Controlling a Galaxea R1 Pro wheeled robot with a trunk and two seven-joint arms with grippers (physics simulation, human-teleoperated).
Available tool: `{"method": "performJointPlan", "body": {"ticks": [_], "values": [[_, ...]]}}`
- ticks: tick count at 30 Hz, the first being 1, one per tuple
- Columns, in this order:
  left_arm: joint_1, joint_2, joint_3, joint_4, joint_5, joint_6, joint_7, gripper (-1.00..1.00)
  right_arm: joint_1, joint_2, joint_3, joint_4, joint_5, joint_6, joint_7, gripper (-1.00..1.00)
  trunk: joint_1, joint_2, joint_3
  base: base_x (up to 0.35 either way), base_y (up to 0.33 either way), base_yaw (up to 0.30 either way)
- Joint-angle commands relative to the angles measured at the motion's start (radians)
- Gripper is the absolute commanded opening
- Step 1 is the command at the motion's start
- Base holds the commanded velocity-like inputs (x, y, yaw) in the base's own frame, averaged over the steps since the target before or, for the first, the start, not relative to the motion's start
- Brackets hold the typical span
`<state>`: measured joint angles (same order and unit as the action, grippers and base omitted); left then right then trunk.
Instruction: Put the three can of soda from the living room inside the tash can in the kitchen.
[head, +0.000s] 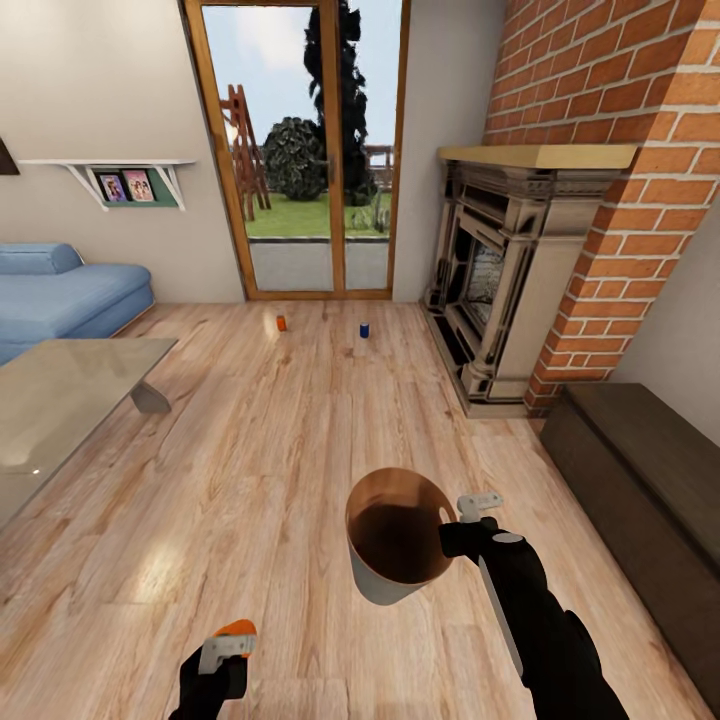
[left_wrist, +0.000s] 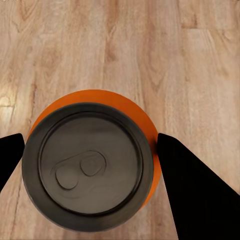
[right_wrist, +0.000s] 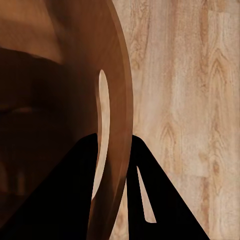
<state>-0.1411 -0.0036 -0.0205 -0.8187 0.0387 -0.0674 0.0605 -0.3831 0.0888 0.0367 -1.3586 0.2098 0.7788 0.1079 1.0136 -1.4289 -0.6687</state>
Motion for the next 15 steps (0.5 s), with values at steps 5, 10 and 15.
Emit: {"method": "performJointPlan", "body": {"ticks": [5, 10, 15], "values": [[0.0, 0.0, 0.0, 0.0, -0.002, 0.0, -0.001, -1.0, 0.0, 0.0, 0.0, 0.0, -0.013, 0.001, 0.004, -1.0, 0.0, 0.0, 0.0, 0.0, 0.0, 0.0], [0.0, 0.0, 0.001, 0.0, -0.002, 0.0, 0.0, -1.0, 0.0, 0.0, 0.0, 0.0, -0.013, 0.001, 0.004, -1.0, 0.0, 0.0, 0.0, 0.0, 0.0, 0.0], [0.0, -0.001, 0.001, 0.0, -0.002, 0.0, 0.0, -1.0, 0.0, 0.0, 0.0, 0.0, -0.013, 0.001, 0.004, -1.0, 0.0, 0.0, 0.004, 0.0, 0.0, -0.015]]}}
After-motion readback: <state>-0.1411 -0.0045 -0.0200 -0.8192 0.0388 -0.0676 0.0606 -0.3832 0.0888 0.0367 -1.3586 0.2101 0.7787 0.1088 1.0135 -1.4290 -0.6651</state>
